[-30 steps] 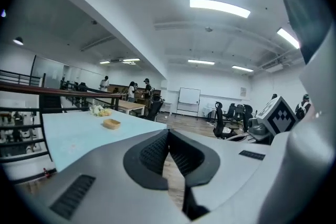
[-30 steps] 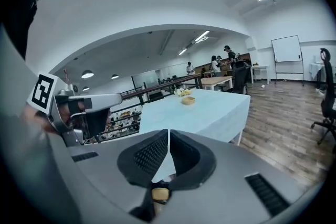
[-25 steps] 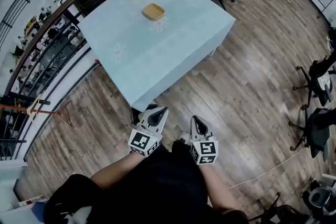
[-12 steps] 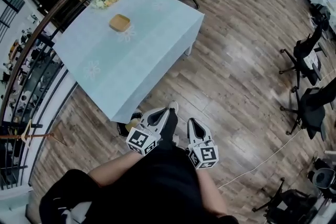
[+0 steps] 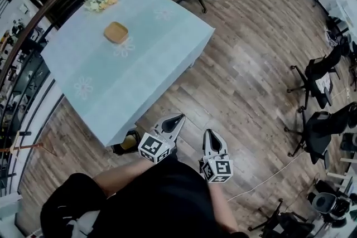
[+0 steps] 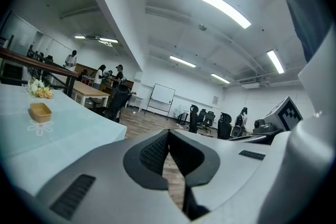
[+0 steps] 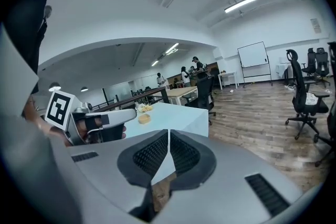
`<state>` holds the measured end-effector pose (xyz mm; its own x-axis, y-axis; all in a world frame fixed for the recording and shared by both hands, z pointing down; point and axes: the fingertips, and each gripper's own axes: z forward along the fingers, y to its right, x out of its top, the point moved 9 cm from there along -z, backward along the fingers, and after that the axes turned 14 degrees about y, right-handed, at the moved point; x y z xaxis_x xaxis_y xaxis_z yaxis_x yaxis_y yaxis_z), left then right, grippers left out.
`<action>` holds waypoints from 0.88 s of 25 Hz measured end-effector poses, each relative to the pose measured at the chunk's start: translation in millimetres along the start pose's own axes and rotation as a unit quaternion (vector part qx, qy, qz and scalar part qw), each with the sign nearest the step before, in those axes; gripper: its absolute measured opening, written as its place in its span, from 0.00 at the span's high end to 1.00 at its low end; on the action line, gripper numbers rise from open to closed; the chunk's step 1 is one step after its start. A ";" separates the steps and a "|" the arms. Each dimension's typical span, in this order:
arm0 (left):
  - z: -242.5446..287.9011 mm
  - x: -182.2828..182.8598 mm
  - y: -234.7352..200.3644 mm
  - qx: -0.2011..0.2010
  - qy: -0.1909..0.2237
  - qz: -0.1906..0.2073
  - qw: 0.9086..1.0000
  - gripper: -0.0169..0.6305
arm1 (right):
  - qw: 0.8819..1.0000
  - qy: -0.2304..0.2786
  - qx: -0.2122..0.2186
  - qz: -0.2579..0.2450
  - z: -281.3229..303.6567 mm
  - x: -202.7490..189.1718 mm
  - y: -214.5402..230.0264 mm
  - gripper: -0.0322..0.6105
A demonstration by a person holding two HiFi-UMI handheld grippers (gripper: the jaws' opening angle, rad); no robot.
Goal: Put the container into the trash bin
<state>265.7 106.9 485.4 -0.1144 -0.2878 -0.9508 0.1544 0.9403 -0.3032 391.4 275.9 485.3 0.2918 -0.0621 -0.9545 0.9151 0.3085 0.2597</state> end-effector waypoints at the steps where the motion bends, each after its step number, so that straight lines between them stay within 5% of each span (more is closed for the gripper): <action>1: 8.5 1.2 -12.6 0.002 -0.001 -0.003 1.000 0.95 | 1.000 -0.006 0.003 -0.003 17.4 2.3 3.0 0.89; 12: 60.3 35.6 -142.1 0.087 0.041 -0.016 0.995 0.95 | 0.994 -0.024 0.103 -0.037 193.4 50.6 -7.8 0.89; 17: 52.6 49.7 -175.5 0.160 0.057 -0.021 0.985 0.95 | 0.990 -0.038 0.137 -0.024 243.5 54.0 -23.9 0.89; 22: 29.0 60.7 -202.0 0.217 0.068 -0.005 0.974 0.95 | 0.974 -0.062 0.217 -0.014 292.2 49.2 -54.1 0.89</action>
<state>256.1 -105.7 487.1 -0.2425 -0.2420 -0.9395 0.5498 0.7636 -0.3386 437.6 -21.2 467.2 0.2716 -0.1867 -0.9441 0.9468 -0.1243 0.2969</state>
